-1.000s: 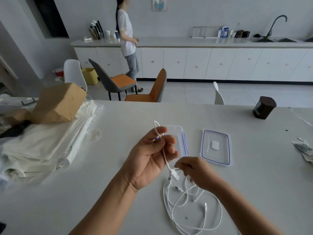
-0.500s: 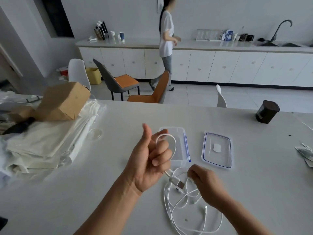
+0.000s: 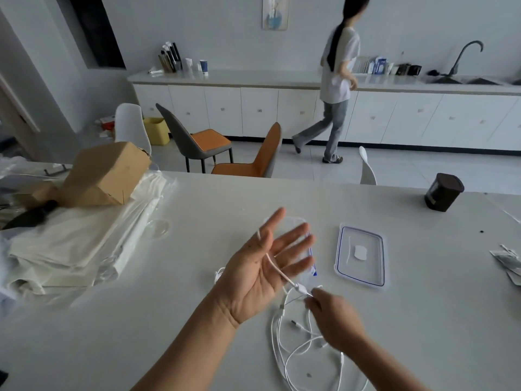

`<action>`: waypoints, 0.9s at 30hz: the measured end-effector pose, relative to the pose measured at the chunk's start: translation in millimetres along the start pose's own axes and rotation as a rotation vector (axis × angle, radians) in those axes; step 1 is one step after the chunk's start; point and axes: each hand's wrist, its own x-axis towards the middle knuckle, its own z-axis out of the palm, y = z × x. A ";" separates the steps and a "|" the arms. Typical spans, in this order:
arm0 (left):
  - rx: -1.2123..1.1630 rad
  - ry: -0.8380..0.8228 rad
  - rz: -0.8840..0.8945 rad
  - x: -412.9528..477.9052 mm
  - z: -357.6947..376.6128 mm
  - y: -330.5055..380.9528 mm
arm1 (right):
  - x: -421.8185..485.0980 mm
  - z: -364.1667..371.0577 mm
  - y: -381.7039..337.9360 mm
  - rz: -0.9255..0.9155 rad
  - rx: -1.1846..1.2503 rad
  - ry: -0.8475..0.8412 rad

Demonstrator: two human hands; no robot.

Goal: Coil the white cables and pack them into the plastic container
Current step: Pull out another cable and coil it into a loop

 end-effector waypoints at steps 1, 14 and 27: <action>0.001 0.042 0.065 2.6 -3.0 0.6 | -11.2 2.3 -0.9 -0.030 0.014 -0.028; 0.364 0.285 0.175 -3.1 -14.5 3.7 | -40.1 -44.6 27.1 -0.242 -0.086 0.122; 0.887 -0.308 -0.479 -7.6 20.3 -7.1 | -26.7 -156.6 -79.1 -0.689 0.046 0.303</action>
